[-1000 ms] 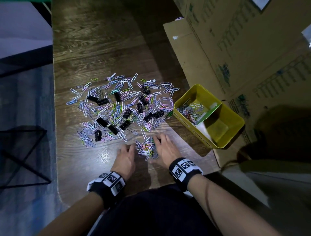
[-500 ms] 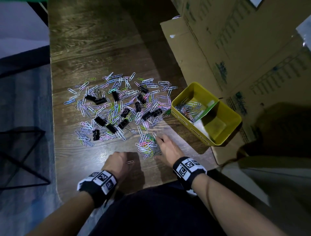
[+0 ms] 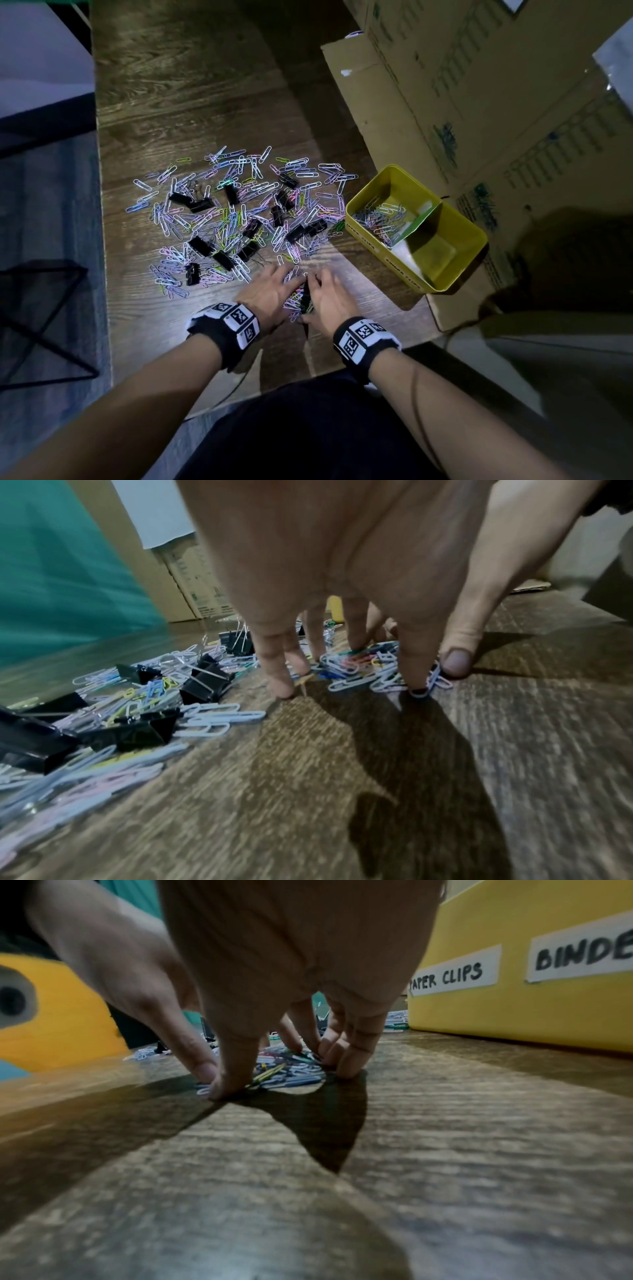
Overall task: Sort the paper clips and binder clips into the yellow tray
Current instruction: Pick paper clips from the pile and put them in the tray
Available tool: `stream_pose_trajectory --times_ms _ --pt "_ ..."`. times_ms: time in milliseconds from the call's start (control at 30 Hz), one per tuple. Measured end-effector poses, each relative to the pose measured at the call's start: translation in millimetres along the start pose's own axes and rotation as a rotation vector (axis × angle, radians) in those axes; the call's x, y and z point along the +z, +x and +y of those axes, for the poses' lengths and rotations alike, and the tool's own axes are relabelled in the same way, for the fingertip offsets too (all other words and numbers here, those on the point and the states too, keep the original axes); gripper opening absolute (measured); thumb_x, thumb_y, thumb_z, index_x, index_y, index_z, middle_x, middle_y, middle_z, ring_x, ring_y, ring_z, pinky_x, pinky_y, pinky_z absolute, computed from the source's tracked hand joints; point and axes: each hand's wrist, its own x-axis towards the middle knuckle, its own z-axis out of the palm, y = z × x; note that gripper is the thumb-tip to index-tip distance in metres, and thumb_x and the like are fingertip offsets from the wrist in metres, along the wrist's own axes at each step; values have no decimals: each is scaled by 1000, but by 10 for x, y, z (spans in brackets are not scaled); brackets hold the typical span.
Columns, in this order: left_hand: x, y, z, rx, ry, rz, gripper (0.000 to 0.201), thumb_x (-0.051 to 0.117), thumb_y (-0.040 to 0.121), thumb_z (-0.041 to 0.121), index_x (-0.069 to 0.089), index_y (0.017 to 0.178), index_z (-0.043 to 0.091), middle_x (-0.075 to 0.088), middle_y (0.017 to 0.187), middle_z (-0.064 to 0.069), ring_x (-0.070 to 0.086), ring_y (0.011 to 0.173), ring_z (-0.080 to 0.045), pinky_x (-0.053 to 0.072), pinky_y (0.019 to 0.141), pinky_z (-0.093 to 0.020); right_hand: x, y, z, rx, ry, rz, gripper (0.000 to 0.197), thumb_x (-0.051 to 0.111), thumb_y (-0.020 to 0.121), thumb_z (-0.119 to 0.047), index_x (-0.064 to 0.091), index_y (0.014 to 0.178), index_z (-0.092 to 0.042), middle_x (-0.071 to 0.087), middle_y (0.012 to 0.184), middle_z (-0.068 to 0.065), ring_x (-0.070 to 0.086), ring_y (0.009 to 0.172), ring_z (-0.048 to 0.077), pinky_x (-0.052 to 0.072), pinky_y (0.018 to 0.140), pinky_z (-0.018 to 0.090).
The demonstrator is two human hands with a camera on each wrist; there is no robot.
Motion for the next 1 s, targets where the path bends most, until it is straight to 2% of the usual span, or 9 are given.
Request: stream_pose_trajectory --times_ms 100,200,333,467,633,700,800,900,1000 --pt "34 -7 33 47 -66 57 58 60 86 21 37 138 16 35 144 -11 35 129 -29 32 107 -39 -23 -14 -4 -28 4 -26 71 67 85 -33 34 140 -4 37 137 19 44 123 35 43 99 42" --pt "64 -34 25 89 -171 157 42 58 88 12 52 129 6 52 132 -16 47 120 -35 36 103 -42 -49 -10 16 -67 -6 -18 41 59 91 -23 52 125 -2 49 127 18 55 109 33 48 88 41" --pt "83 -45 -82 107 -256 168 22 56 91 16 63 111 10 65 112 -11 59 104 -29 49 90 -38 -52 -11 24 -91 -56 -39 26 57 92 -12 60 114 2 56 112 17 63 95 34 48 73 34" --pt "41 -80 -98 109 -363 274 19 51 92 20 67 92 11 71 87 -10 66 81 -23 47 73 -25 9 25 55 -67 -27 -57 18 56 89 -2 62 106 0 61 103 18 65 88 33 43 64 31" --pt "11 -84 -177 -31 -471 310 19 60 86 19 72 100 15 73 92 -10 67 86 -24 42 81 -26 -117 38 125 70 243 -107 19 54 95 -15 64 108 -4 64 90 18 64 84 28 40 68 25" --pt "-14 -68 -213 -145 -604 319 18 68 82 15 73 99 13 73 92 -10 67 84 -23 45 80 -27 -142 30 181 105 384 -86 18 58 94 -23 67 88 -9 59 75 11 58 71 23 36 66 22" --pt "-17 -57 -281 -309 -838 258 17 73 78 13 74 95 15 73 86 -2 65 74 -12 48 73 -21 -150 49 297 119 567 10 35 67 88 -24 52 57 -26 46 56 -8 43 56 12 33 64 22" --pt "-93 -74 -291 -338 -1224 213 21 72 76 2 75 76 23 73 72 1 64 62 -7 54 67 -20 -198 18 348 114 706 49 12 70 84 -27 71 80 -17 57 69 -9 55 65 11 43 71 21" --pt "-233 -86 -272 -332 -1435 205 24 67 75 -7 74 75 16 73 67 -2 68 61 -10 57 67 -21 -221 -3 411 116 834 100 24 74 80 -28 73 94 -8 69 78 -1 67 69 16 56 75 31"
